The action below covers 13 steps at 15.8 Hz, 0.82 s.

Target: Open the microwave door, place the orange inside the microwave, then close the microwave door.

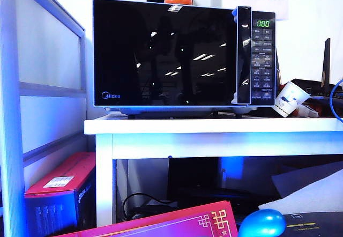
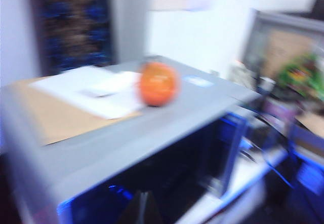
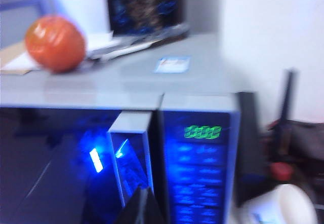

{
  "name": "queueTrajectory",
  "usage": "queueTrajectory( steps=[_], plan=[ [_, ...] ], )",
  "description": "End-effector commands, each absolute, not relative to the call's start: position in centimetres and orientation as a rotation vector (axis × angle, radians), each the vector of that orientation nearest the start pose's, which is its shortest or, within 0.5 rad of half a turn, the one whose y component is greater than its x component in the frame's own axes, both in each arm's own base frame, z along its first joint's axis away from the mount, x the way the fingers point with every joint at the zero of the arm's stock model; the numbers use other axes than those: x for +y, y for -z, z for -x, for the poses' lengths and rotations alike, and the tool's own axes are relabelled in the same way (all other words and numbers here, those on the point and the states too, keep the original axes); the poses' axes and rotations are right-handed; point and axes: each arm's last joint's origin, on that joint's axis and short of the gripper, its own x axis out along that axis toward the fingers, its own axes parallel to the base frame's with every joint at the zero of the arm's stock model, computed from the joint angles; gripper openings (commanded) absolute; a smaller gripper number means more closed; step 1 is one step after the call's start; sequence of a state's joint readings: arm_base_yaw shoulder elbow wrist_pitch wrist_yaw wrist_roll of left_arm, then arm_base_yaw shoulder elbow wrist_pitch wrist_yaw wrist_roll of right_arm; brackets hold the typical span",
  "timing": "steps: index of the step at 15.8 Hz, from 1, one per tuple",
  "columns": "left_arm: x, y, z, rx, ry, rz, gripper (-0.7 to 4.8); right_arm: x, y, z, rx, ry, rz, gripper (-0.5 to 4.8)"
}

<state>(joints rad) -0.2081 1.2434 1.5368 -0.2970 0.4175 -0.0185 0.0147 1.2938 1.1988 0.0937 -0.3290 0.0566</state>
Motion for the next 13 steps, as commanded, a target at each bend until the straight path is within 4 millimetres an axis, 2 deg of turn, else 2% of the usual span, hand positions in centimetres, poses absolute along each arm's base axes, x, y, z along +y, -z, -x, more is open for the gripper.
queueTrajectory(
  steps=[1, 3, 6, 9, 11, 12, 13],
  plan=[
    [-6.5, -48.0, -24.9, -0.025, 0.632, -0.048, -0.06, 1.8, -38.9, -30.5, -0.012, -0.365, -0.047, 0.00],
    [-6.9, -47.0, -26.8, -0.005, 0.629, -0.042, -0.05, 2.3, -38.5, -30.9, -0.009, -0.380, -0.048, 0.00],
    [-7.7, -44.5, -30.4, 0.066, 0.632, -0.035, -0.06, 3.0, -38.3, -31.4, -0.021, -0.404, -0.046, 0.02],
    [-8.2, -43.1, -32.6, 0.062, 0.633, -0.035, -0.06, 3.2, -37.6, -32.1, -0.012, -0.403, -0.048, 0.13],
    [-8.2, -44.0, -32.6, -0.019, 0.646, -0.041, -0.05, 3.3, -37.2, -32.7, -0.018, -0.403, -0.047, 0.67],
    [-8.3, -45.2, -32.0, -0.060, 0.703, 0.003, -0.05, 3.4, -36.4, -33.5, -0.007, -0.406, -0.048, 1.25],
    [-8.3, -46.0, -31.7, -0.053, 0.730, 0.029, -0.01, 3.4, -36.0, -33.9, 0.006, -0.406, -0.050, 2.09]
  ],
)
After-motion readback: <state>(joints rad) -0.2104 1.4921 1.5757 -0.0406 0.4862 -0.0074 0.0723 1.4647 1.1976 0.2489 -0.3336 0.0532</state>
